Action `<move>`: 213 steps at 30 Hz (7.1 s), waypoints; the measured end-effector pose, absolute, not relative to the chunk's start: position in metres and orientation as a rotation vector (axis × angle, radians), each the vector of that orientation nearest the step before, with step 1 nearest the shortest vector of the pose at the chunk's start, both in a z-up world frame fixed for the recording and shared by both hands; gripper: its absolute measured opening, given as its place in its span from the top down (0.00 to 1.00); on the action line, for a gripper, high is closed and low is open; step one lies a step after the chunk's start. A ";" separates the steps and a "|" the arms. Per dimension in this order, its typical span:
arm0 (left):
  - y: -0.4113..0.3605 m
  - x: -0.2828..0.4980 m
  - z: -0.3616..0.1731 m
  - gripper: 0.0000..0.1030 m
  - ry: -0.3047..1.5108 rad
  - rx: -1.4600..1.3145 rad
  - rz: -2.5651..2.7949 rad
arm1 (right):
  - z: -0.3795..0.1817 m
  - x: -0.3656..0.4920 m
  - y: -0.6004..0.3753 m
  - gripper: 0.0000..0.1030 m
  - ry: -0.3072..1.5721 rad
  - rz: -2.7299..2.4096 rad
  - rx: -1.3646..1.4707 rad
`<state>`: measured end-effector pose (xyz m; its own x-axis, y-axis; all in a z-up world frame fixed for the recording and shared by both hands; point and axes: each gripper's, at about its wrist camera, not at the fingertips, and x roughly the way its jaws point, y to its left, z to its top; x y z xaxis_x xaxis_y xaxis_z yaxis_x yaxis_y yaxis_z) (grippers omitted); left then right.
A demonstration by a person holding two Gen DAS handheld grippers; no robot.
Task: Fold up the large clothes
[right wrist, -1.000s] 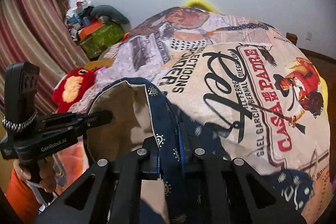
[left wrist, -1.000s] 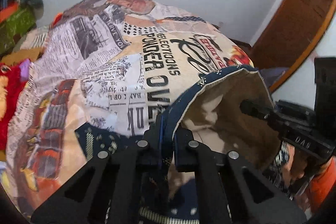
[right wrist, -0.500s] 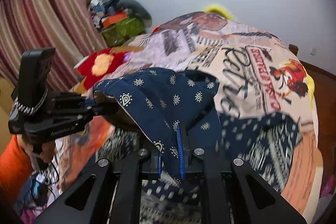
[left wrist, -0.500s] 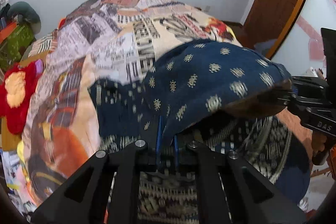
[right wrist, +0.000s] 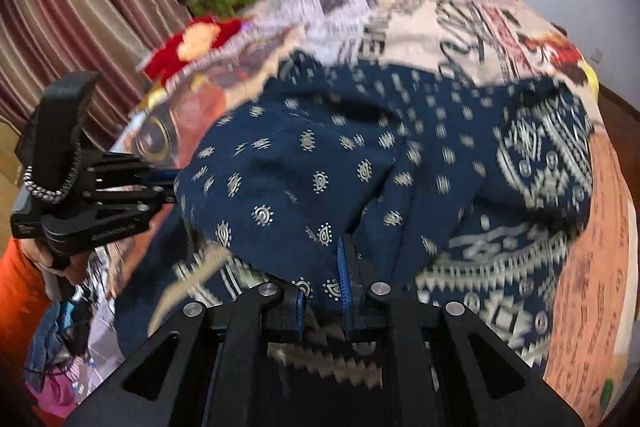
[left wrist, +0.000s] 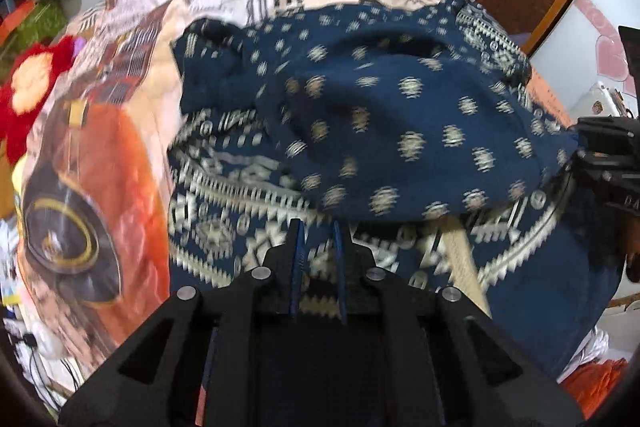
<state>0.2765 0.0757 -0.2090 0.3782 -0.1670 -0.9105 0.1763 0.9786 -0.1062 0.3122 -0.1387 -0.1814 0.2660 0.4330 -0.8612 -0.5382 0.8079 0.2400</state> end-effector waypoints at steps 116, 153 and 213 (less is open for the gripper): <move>0.145 0.325 -0.093 0.93 0.728 -0.344 -0.107 | -0.104 0.350 -0.256 0.93 0.787 0.471 0.247; 0.146 0.389 -0.152 0.56 0.914 0.003 0.076 | -0.158 0.479 -0.288 0.86 1.047 0.311 0.182; 0.139 0.468 -0.160 0.23 0.983 -0.052 0.012 | -0.143 0.498 -0.186 0.23 0.911 0.458 -0.072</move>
